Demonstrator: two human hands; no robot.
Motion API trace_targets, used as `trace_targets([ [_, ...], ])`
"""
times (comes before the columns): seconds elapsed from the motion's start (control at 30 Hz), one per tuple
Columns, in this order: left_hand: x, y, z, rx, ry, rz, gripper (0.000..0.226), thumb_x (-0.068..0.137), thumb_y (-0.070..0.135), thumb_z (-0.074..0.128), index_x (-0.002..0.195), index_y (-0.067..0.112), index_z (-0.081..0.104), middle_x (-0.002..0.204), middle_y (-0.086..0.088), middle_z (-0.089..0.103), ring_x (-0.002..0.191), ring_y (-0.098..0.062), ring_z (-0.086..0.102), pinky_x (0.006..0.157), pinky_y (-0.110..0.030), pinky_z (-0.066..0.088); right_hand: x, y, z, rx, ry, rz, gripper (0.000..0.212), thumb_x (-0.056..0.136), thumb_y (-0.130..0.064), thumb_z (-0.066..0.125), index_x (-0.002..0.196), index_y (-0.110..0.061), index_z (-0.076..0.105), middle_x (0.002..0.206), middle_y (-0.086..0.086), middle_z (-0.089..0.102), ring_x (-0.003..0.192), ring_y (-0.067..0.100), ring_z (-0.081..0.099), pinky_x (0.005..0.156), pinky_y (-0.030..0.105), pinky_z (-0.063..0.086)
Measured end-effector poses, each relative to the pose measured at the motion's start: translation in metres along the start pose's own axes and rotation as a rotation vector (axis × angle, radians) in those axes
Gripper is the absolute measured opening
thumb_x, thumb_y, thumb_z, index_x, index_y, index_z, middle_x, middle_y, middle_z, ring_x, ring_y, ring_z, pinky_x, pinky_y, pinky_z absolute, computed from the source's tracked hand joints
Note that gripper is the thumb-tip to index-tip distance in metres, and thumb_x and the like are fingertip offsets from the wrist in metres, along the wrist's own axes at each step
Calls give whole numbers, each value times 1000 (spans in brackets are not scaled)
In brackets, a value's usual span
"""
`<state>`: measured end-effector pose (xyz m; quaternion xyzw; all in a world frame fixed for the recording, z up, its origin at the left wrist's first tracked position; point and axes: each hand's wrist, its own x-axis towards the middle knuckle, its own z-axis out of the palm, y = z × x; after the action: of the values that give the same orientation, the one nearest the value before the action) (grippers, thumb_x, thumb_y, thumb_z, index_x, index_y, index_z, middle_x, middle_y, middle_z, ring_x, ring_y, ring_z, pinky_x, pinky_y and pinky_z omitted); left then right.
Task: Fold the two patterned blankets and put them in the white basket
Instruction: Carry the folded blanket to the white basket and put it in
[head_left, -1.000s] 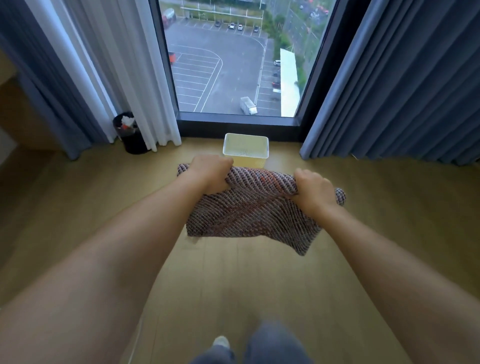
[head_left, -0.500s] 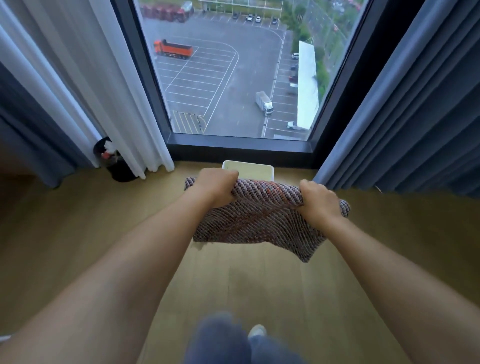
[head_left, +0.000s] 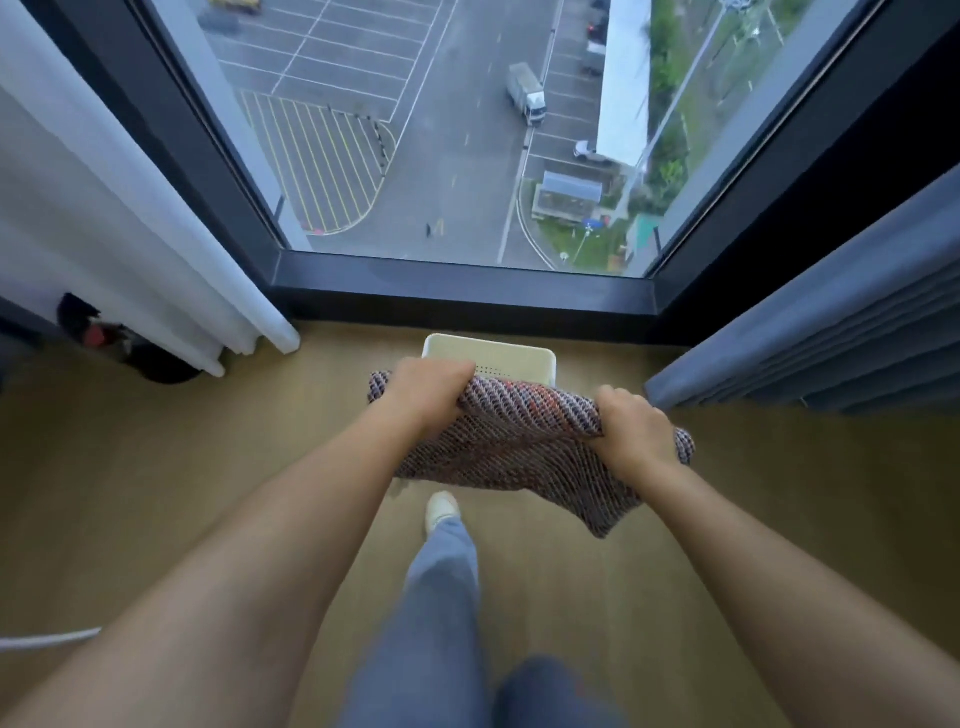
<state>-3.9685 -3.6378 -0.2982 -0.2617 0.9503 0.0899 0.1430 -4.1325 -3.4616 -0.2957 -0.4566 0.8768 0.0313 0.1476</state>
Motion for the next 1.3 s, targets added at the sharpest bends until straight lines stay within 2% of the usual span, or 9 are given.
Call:
trace_targets([
  [0.2, 127, -41, 21, -45, 12, -59, 24, 81, 14, 57, 103, 16, 48, 105, -7, 63, 98, -31, 57, 76, -39, 41, 133, 8, 24, -41, -25, 27, 16, 83, -12, 57, 94, -11, 47, 96, 10, 58, 87, 30, 56, 68, 40, 43],
  [0.33, 203, -63, 90, -71, 15, -86, 20, 83, 13, 60, 99, 15, 49, 98, -8, 63, 88, -31, 59, 67, -38, 39, 217, 27, 86, -98, -50, -27, 21, 78, -9, 59, 94, -9, 45, 94, 12, 57, 85, 33, 54, 67, 39, 40],
  [0.47, 251, -82, 185, -99, -4, -123, 21, 81, 7, 57, 99, 15, 50, 95, -8, 63, 87, -31, 58, 63, -36, 37, 271, 38, 176, -145, -116, -111, 30, 74, -17, 67, 95, -8, 47, 92, 14, 56, 81, 34, 52, 62, 35, 30],
  [0.67, 234, -86, 264, -176, -141, -121, 20, 80, 14, 56, 100, 16, 51, 102, -9, 64, 97, -32, 58, 72, -38, 42, 256, 34, 257, -90, -272, -132, 31, 76, -21, 65, 98, -9, 46, 99, 14, 56, 91, 34, 52, 65, 35, 27],
  [0.77, 221, -88, 268, -193, -221, -84, 24, 76, 20, 57, 99, 16, 50, 102, -7, 63, 99, -31, 57, 75, -37, 40, 237, 31, 259, 5, -348, -145, 23, 72, -25, 55, 87, -13, 42, 93, 14, 56, 86, 36, 54, 64, 36, 32],
  [0.87, 228, -92, 266, -176, -271, -24, 29, 74, 21, 55, 102, 17, 50, 103, -5, 63, 100, -30, 57, 75, -36, 40, 236, 35, 255, 15, -403, -146, 28, 72, -23, 58, 81, -17, 33, 91, 12, 57, 85, 35, 55, 65, 38, 39],
  [1.0, 277, -101, 283, -159, -291, -70, 21, 75, 18, 53, 95, 16, 48, 100, -9, 63, 97, -31, 58, 71, -34, 37, 286, 41, 276, 17, -373, -120, 26, 73, -22, 59, 81, -16, 35, 95, 15, 57, 89, 35, 53, 65, 36, 36],
  [1.13, 337, -117, 327, -153, -361, -155, 22, 78, 15, 51, 99, 15, 46, 107, -13, 61, 99, -33, 57, 70, -34, 34, 362, 40, 326, -56, -373, -118, 26, 75, -19, 57, 98, -9, 49, 107, 17, 55, 102, 36, 50, 78, 40, 41],
  [1.3, 396, -135, 398, -150, -401, -195, 30, 82, 17, 48, 111, 11, 46, 118, -15, 57, 108, -34, 54, 72, -35, 36, 437, 42, 402, -118, -417, -100, 36, 78, -18, 56, 112, -7, 50, 118, 17, 55, 109, 35, 51, 85, 41, 43],
])
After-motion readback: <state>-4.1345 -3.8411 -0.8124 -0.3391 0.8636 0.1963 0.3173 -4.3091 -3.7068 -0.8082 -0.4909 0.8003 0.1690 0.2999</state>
